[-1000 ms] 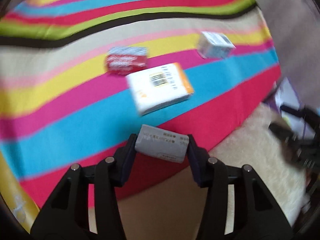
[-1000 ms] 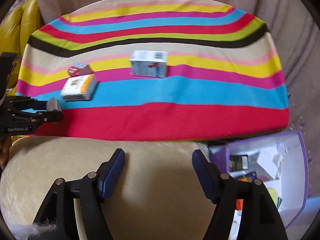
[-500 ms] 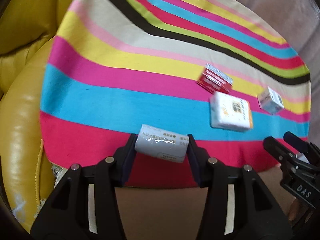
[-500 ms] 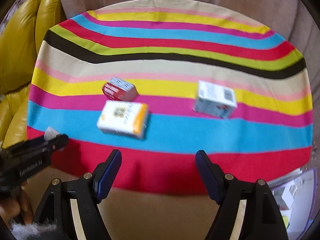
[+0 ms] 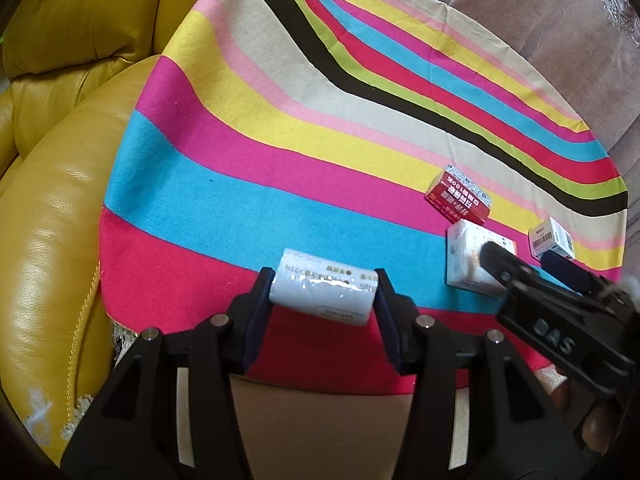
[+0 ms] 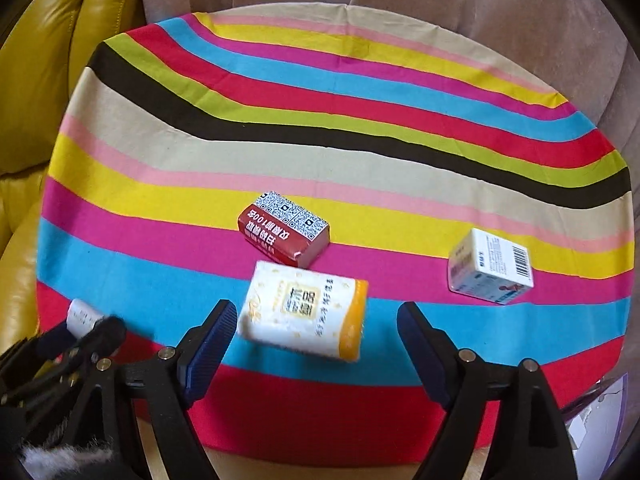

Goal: Organize objects
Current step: 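Grasp the white-and-orange tissue pack with the right gripper, then carry the white roll and tissue pack toward the purple box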

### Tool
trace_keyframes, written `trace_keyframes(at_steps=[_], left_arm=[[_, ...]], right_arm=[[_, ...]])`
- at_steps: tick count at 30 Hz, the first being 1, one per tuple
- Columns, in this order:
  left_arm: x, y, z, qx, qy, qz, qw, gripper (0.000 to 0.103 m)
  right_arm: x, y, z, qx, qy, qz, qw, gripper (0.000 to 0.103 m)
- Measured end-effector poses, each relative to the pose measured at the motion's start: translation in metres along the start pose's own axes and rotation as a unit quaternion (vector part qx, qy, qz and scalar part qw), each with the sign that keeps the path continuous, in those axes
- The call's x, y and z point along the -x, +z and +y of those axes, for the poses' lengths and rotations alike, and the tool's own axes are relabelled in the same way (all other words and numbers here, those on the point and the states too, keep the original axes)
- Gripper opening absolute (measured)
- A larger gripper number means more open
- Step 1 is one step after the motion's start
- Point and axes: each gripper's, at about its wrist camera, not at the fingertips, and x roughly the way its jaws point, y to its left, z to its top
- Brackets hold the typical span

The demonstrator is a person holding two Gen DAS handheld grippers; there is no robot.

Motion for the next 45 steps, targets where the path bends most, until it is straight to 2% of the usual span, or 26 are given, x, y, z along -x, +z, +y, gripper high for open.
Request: trace_keyframes(at_steps=[11, 13, 23, 32, 45], left_arm=[[0.002, -0.001, -0.003, -0.008, 0.003, -0.002, 1.0000, 0.053], [0.003, -0.002, -0.005, -0.012, 0.006, -0.003, 0.9999, 0.053], [0.013, -0.001, -0.020, -0.043, 0.018, -0.019, 0.9987, 0.053], [0.029, -0.009, -0.045, -0.074, 0.009, -0.025, 0.9969, 0.053], [0.043, -0.035, -0.109, -0.138, -0.019, -0.017, 0.9901, 0.053]], right_arm=[[-0.027, 0.003, 0.002, -0.006, -0.003, 0.041, 0.999, 0.083], [-0.029, 0.000, 0.002, -0.002, 0.000, 0.046, 0.999, 0.080], [-0.002, -0.012, -0.010, -0.007, -0.012, 0.013, 1.000, 0.077], [0.034, -0.033, -0.039, -0.028, -0.024, -0.018, 0.999, 0.077], [0.075, -0.073, -0.097, -0.072, -0.036, -0.035, 0.996, 0.077]])
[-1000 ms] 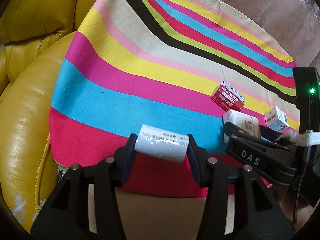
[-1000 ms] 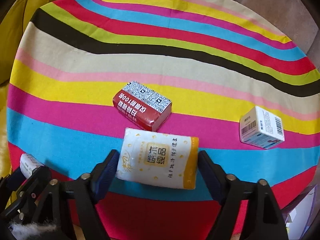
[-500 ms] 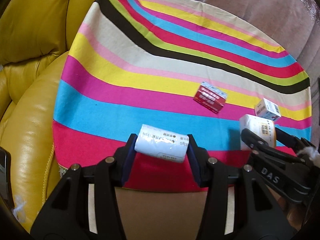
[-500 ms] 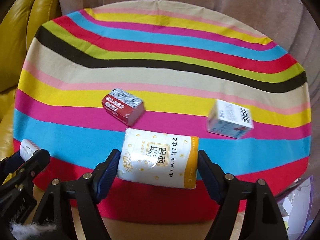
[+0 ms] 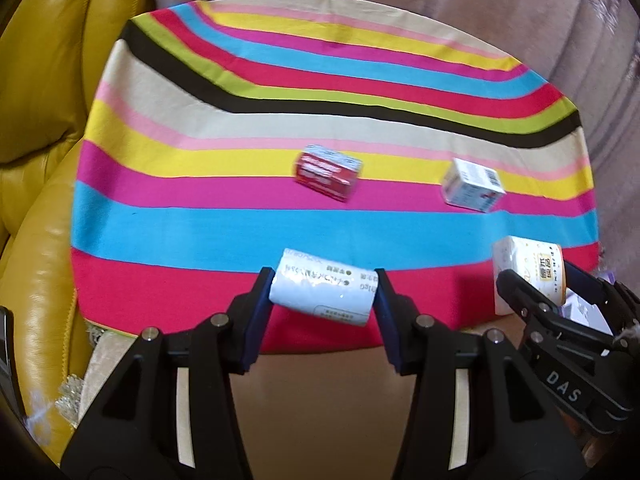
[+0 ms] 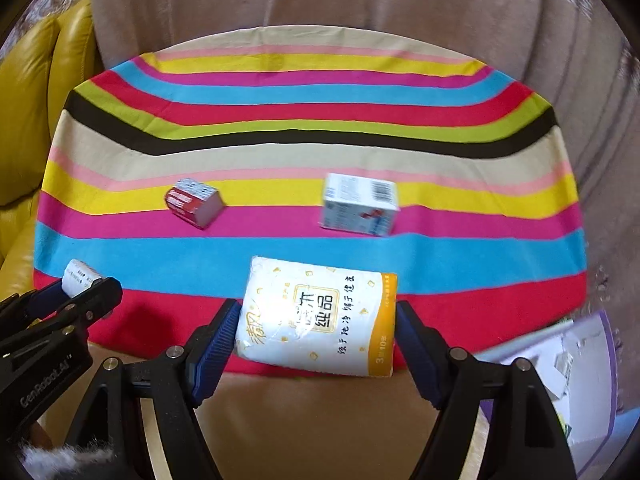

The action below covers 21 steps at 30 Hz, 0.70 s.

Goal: Organize objects
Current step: 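Carry the white roll and tissue pack toward the purple box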

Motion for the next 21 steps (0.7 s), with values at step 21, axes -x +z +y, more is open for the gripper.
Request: trace_keyframes(at_steps=[21], left_arm=[[0.003, -0.024, -0.126, -0.118, -0.058, 0.023, 0.9911, 0.053]], right_arm=[[0.038, -0.056, -0.121, -0.088, -0.054, 0.005, 0.995, 0.077]])
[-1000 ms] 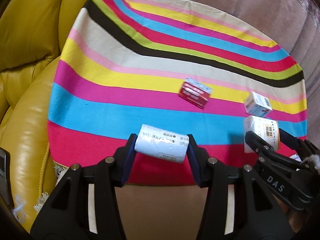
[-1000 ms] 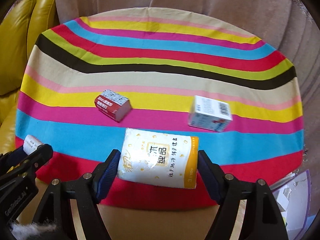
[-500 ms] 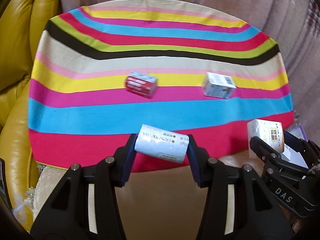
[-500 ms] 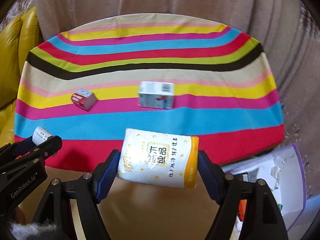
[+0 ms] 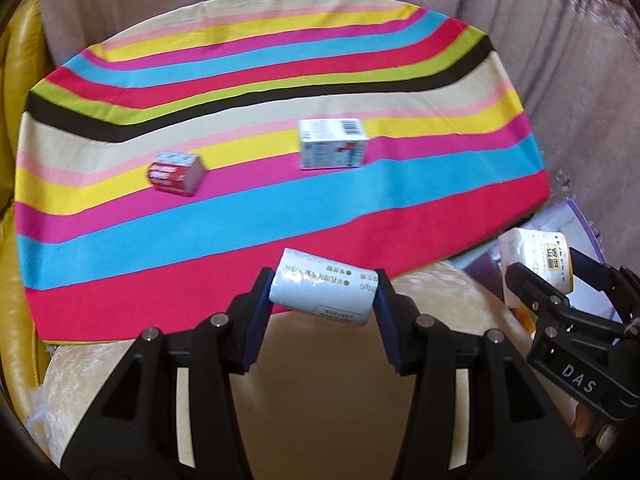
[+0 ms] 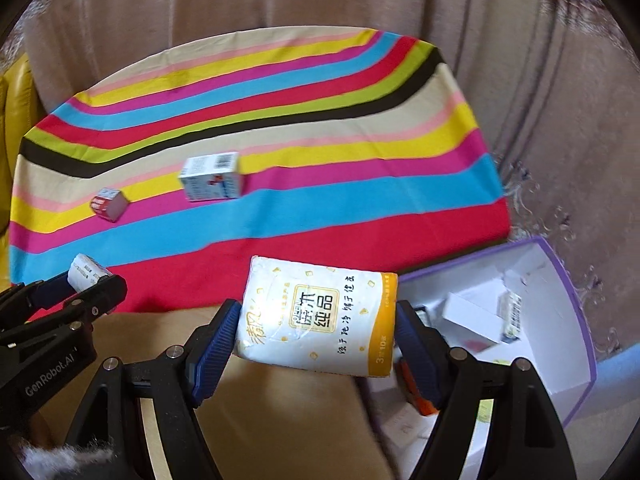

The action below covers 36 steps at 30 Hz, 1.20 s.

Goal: Organize objects
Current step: 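Carry the white roll and tissue pack toward the purple box, then lower both items into the purple box and open both grippers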

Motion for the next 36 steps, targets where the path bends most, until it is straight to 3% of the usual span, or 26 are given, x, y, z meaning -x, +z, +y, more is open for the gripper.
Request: trace_keyframes(at_steps=[16, 32, 36], left_arm=[[-0.010, -0.005, -0.110, -0.095, -0.062, 0.021, 0.9933, 0.053], [-0.007, -0.010, -0.182, -0.161, -0.161, 0.026, 0.9734, 0.053], [-0.006, -0.011, -0.191, -0.171, -0.194, 0.031, 0.9655, 0.060]], right_arm=[[0.012, -0.033, -0.100, -0.073, -0.050, 0.008, 0.996, 0.077], [0.021, -0.049, -0.175, -0.132, -0.122, 0.009, 0.984, 0.077], [0.025, -0.048, -0.178, -0.134, -0.130, 0.003, 0.982, 0.078]])
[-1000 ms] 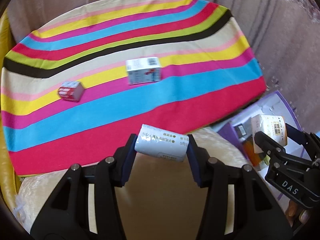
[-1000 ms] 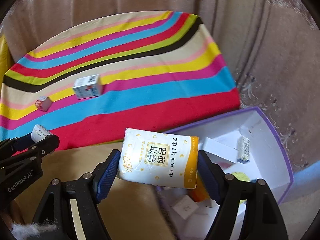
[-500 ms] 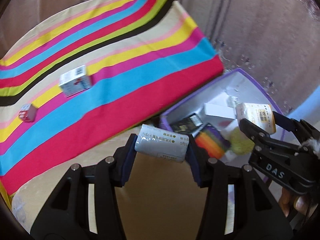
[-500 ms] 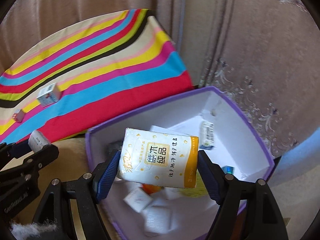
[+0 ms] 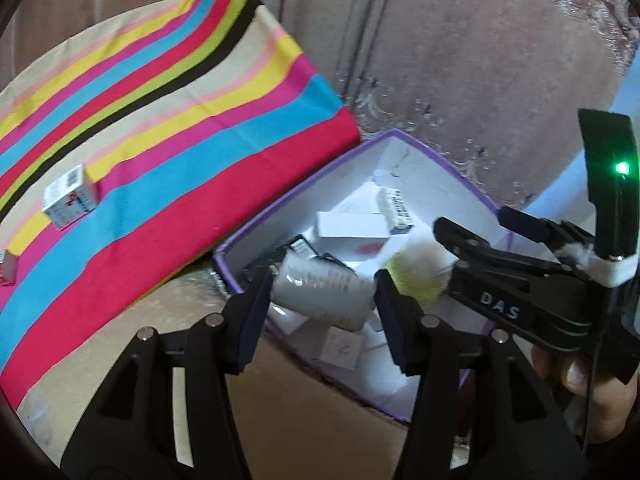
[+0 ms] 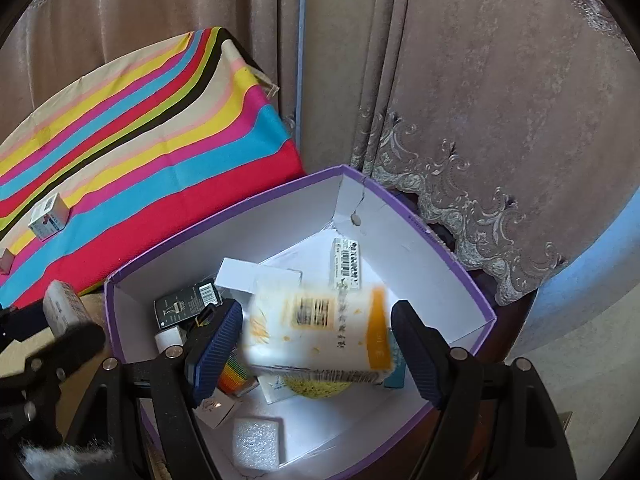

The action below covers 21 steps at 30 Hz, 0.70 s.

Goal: Organize objects
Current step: 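Lower both items into the purple box and open both grippers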

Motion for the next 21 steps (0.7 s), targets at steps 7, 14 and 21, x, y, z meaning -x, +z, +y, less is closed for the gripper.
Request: trace_keyframes(at_steps=[7, 14, 21], left_arm=[[0.012, 0.003, -0.001, 0.001, -0.003, -0.018, 0.9998, 0.080], [0.033, 0.001, 0.002, -0.017, 0.058, -0.054, 0.9967, 0.081], [0.057, 0.000, 0.050, 0.022, 0.075, -0.065, 0.9948, 0.081]], right_arm=[[0.001, 0.001, 0.005, 0.004, -0.017, -0.006, 1.000, 0.079], [0.013, 0.007, 0.014, 0.002, -0.024, -0.039, 0.999, 0.090], [0.033, 0.013, 0.042, 0.044, -0.019, -0.095, 0.994, 0.101]])
